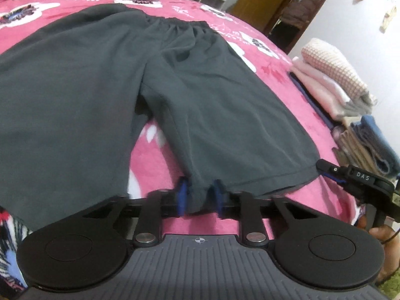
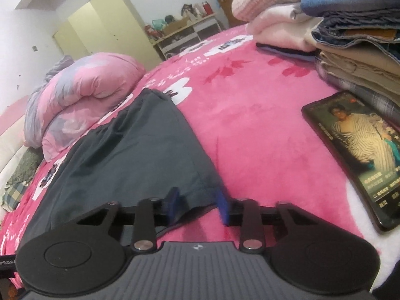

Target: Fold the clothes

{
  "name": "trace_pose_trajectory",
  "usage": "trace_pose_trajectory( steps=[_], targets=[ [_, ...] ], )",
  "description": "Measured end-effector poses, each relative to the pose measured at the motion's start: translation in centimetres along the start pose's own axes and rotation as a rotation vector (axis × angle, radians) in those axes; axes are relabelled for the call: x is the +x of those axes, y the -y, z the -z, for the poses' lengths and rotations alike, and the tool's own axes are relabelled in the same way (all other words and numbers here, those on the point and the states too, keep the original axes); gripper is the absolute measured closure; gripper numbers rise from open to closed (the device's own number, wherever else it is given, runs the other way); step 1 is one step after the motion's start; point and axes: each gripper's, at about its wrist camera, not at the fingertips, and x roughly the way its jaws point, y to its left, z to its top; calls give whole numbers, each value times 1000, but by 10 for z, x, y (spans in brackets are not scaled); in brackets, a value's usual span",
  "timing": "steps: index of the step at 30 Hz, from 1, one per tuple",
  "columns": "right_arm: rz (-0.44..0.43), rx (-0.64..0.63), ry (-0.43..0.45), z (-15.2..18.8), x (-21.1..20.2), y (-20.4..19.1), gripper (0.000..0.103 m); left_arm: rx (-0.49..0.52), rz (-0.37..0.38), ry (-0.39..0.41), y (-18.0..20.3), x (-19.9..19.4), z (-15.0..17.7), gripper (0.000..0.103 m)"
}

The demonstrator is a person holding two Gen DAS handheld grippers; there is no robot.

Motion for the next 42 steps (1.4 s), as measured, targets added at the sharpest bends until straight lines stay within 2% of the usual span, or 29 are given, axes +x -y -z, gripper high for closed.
trace_pose_trajectory(
  steps=[1, 4, 11, 18, 24, 29, 31, 35, 37, 39, 41, 42],
  targets=[
    [0, -10, 6, 2, 0, 0, 96, -3, -7, 1, 3, 0, 0, 101],
    [-18, -27, 19, 0, -6, 3, 103, -30, -2, 9, 11, -4, -2, 102],
    [3, -20, 94, -19, -29, 13, 103, -121, 146, -25, 21, -13, -8, 102],
    [56, -8, 96, -23, -30, 23, 103, -186, 208, -105, 19, -2, -1, 102],
    [110, -28, 75, -20, -24, 24, 102, -173, 200, -131, 16, 6, 5, 102],
    [174, -85, 79, -18, -24, 17, 102, -84, 191, -116, 19, 3, 9, 98],
    [191, -98, 84, -20, -25, 16, 102, -58, 187, -106, 19, 0, 10, 85],
    [177, -87, 103, -30, -31, 17, 102, -38, 191, -69, 14, -10, 10, 81],
    [169, -81, 113, -35, -34, 18, 100, -49, 194, -39, 7, -15, 8, 79],
    [108, -63, 76, -42, -28, 18, 94, -61, 191, -8, 1, -18, 4, 79],
    [69, -68, 37, -48, -17, 16, 74, -60, 176, 15, -2, -16, -3, 78],
    [64, -84, 17, -51, -7, 14, 59, -56, 165, 31, -3, -14, -7, 78]
  ],
)
